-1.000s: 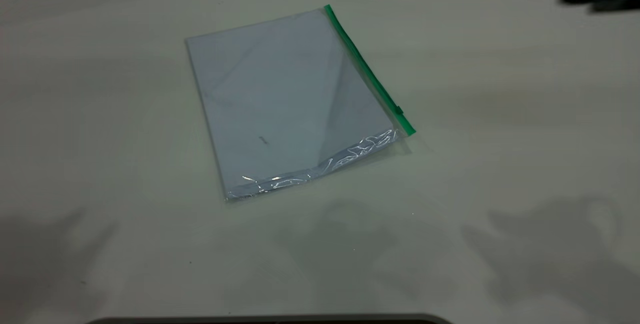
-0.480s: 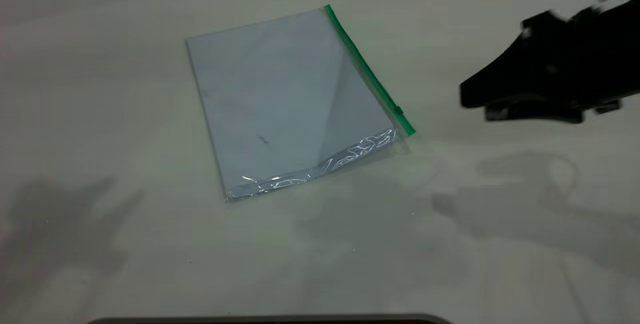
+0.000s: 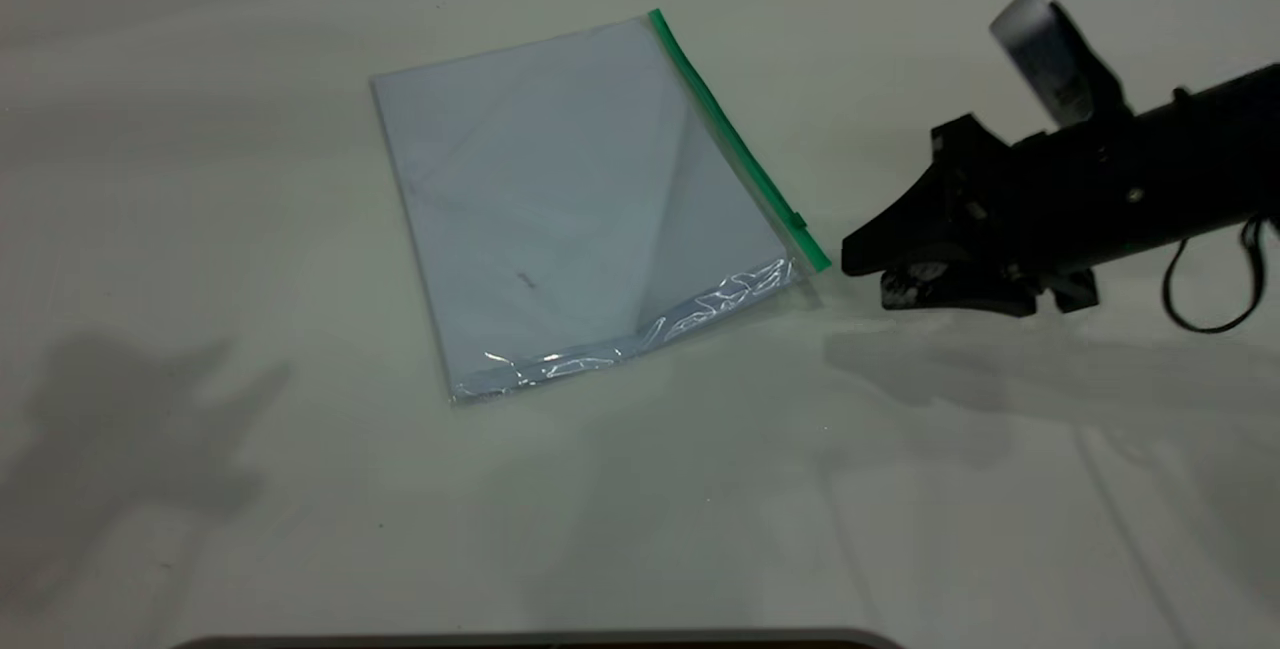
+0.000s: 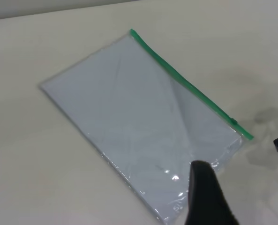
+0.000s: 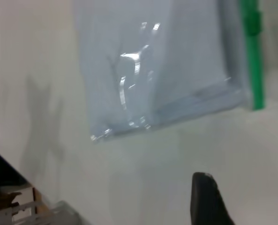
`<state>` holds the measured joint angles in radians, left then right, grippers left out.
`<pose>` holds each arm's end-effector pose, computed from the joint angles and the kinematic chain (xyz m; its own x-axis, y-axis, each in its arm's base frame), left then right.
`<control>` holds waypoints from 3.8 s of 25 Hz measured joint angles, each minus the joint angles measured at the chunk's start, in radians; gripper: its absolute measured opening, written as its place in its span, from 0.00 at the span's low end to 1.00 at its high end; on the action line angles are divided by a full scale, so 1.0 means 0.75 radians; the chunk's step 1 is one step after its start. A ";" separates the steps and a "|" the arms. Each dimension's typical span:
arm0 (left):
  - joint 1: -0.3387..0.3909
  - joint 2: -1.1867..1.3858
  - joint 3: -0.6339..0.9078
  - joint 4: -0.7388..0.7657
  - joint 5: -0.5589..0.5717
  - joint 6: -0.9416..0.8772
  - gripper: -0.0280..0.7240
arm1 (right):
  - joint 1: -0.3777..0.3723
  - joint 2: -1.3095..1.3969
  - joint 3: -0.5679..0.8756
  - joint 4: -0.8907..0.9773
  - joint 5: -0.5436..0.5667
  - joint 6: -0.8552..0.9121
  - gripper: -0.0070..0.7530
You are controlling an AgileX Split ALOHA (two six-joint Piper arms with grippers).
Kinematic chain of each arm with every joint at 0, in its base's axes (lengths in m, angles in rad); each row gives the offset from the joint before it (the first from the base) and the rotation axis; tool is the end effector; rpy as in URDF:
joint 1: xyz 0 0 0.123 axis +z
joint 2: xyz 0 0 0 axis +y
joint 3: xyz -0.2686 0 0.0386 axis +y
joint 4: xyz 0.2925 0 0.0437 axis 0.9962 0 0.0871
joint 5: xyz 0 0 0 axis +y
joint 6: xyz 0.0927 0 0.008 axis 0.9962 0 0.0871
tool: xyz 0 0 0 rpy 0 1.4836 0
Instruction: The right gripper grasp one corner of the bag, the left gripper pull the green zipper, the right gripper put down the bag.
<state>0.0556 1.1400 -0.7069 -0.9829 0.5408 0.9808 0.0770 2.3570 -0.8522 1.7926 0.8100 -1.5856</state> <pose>0.2745 -0.0247 0.2480 -0.5962 0.0309 -0.8022 0.3288 0.9210 -0.2089 0.2987 0.0891 -0.0646 -0.9779 0.1352 -0.1598 -0.0270 0.6757 0.7367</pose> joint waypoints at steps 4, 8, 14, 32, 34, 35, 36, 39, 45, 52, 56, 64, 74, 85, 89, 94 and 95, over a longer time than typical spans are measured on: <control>0.000 0.000 -0.001 -0.003 -0.016 0.000 0.66 | 0.056 0.085 -0.107 0.001 -0.005 0.040 0.58; 0.000 0.000 -0.002 -0.004 -0.019 0.000 0.66 | 0.139 0.124 -0.209 0.001 -0.072 0.104 0.58; 0.000 0.000 -0.002 -0.004 -0.019 0.000 0.66 | 0.177 0.139 -0.307 0.000 -0.172 0.231 0.58; 0.000 0.000 -0.002 -0.005 -0.023 0.001 0.66 | 0.259 0.142 -0.375 -0.001 -0.241 0.285 0.30; 0.000 0.000 -0.002 -0.005 -0.023 0.001 0.66 | 0.259 0.142 -0.376 -0.001 -0.236 0.278 0.14; 0.000 0.000 -0.002 -0.005 -0.023 0.001 0.66 | 0.259 0.142 -0.376 -0.001 -0.216 0.272 0.07; 0.000 0.000 -0.002 -0.005 -0.023 0.001 0.66 | 0.257 0.142 -0.376 -0.004 -0.182 0.266 0.06; 0.000 0.000 -0.002 -0.005 -0.023 0.001 0.66 | 0.256 0.136 -0.383 -0.100 -0.053 0.263 0.05; 0.000 0.000 -0.002 -0.005 -0.046 0.015 0.66 | 0.200 -0.055 -0.387 -0.940 0.042 0.546 0.05; 0.000 0.084 -0.025 -0.088 -0.078 0.064 0.66 | 0.018 -0.240 -0.630 -1.208 -0.232 0.851 0.05; -0.056 0.225 -0.124 -0.218 -0.079 0.208 0.66 | 0.134 -0.243 -0.662 -1.082 -0.216 0.708 0.05; -0.222 0.621 -0.365 -0.344 -0.081 0.477 0.66 | 0.311 -0.230 -0.663 -0.965 -0.194 0.460 0.05; -0.388 1.092 -0.735 -0.351 0.080 0.733 0.66 | 0.244 -0.208 -0.660 -0.969 -0.142 0.359 0.05; -0.395 1.543 -1.207 -0.206 0.580 0.754 0.62 | 0.256 -0.197 -0.660 -0.885 0.129 0.236 0.05; -0.396 1.595 -1.336 -0.159 0.707 0.722 0.62 | 0.256 -0.197 -0.660 -0.881 0.130 0.234 0.05; -0.428 1.603 -1.393 -0.128 0.752 0.714 0.62 | 0.256 -0.197 -0.660 -0.872 0.130 0.231 0.05; -0.442 1.605 -1.393 -0.115 0.748 0.714 0.62 | 0.256 -0.197 -0.660 -0.871 0.130 0.229 0.05</control>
<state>-0.2759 2.3439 -1.7516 -1.0691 1.1015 1.5159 0.2689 2.2092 -1.3472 1.1394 0.9073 -1.4135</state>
